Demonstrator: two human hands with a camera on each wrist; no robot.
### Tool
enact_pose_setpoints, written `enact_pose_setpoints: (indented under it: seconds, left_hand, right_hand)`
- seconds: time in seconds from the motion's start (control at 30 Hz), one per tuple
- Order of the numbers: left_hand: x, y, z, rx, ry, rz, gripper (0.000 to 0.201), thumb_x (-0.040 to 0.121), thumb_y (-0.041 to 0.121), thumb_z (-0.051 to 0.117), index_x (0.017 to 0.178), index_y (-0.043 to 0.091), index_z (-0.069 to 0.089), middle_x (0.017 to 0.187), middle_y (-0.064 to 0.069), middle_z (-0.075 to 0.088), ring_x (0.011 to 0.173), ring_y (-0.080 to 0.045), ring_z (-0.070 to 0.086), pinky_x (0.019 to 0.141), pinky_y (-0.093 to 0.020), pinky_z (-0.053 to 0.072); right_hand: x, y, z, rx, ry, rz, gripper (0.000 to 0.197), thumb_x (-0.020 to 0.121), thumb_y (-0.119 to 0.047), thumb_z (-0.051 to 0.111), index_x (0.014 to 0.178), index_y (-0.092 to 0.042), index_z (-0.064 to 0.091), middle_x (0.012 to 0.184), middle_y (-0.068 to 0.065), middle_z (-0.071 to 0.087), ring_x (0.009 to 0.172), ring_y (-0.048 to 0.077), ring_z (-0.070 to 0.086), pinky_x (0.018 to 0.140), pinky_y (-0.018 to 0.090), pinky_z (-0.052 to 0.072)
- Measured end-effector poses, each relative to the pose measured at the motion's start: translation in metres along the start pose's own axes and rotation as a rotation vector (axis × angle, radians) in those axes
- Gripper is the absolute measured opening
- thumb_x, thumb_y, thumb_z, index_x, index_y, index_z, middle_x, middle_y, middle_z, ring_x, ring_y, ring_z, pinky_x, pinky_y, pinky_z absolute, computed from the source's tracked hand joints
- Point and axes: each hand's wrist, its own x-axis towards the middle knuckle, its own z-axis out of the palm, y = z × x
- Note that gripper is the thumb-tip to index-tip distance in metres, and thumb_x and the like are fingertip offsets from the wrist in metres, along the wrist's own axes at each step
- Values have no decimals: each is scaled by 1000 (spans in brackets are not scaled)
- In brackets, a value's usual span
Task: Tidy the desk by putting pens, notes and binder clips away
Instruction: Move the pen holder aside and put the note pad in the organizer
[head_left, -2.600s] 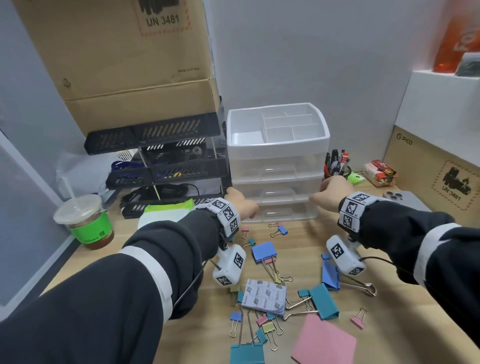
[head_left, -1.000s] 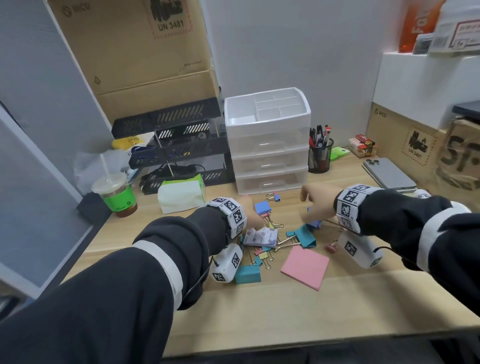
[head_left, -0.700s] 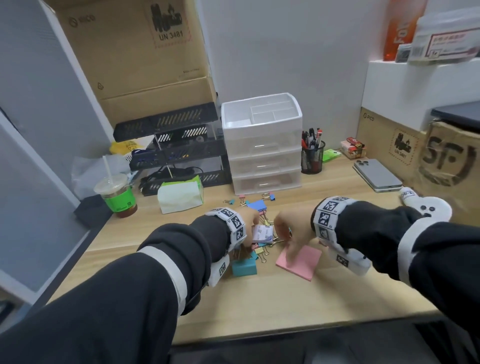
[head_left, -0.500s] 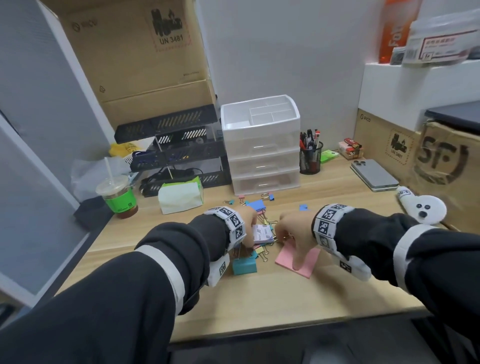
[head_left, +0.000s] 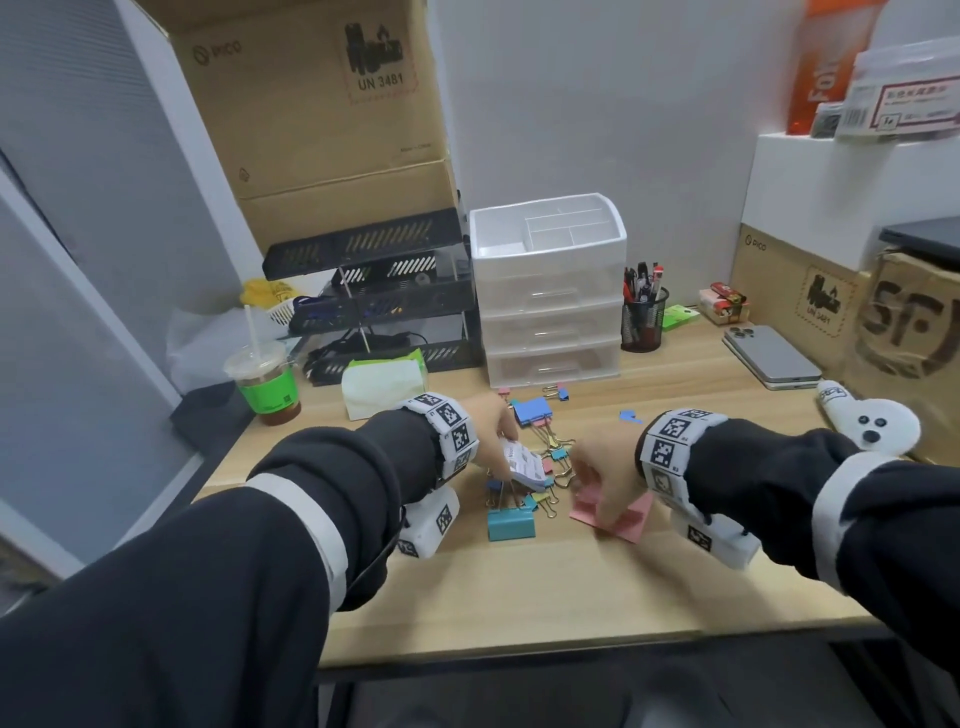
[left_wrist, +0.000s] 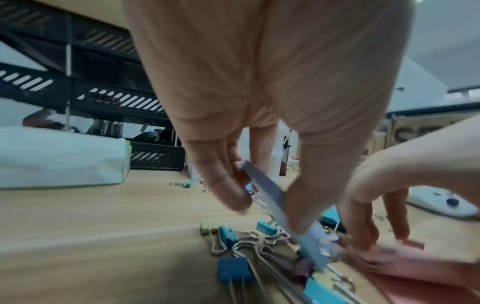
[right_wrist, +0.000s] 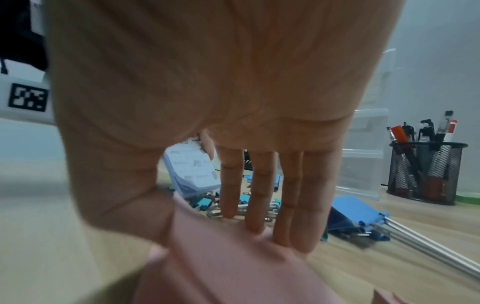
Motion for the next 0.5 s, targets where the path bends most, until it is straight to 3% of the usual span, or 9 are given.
enact_pose_setpoints:
  seconds: [0.07,0.13,0.23,0.33,0.4,0.5]
  left_hand:
    - [-4,-3,-2,-62,-5,-4,62,74,14,83,131,20,61,111,1,62,73,-9,61,51,-15,45]
    - [-8,-5,-4,-118,-23,-10,62,73,8,83,129,21,59,101,3,60,64,-7,59,44,-14,44]
    - [-14,-9,-5,-144,-38,-2,58,71,11,86,123,25,62,91,8,59,71,-8,57,50,-17,45]
    - [-17,-14,-8,-223,-50,20,56,72,13,86,122,27,64,90,8,62,72,-11,58,51,-17,47]
    - [-19,-17,-10,-302,-38,37,55,73,13,86,123,26,65,89,7,63,67,-10,58,48,-16,45]
    - [-20,-21,-12,-462,-8,48,51,74,10,85,121,20,68,84,5,64,65,-8,58,50,-15,47]
  right_hand:
    - [0,1,-2,118,38,27,34,80,-37,67,107,-16,66,103,4,68,93,21,65,82,33,56]
    - [-2,4,-7,186,106,28,32,90,-41,56,102,-14,69,99,5,71,93,22,67,82,35,57]
    - [-2,13,-18,248,155,30,27,94,-35,50,99,-15,68,94,3,70,87,20,67,69,27,54]
    - [1,26,-28,361,170,71,18,90,-17,49,96,-13,65,89,8,71,73,21,70,64,31,58]
    - [2,33,-31,563,158,102,15,91,-9,47,92,-11,62,80,9,70,61,21,68,61,32,59]
    - [2,41,-31,958,173,149,16,95,-3,48,91,-12,62,80,9,64,63,20,65,56,32,59]
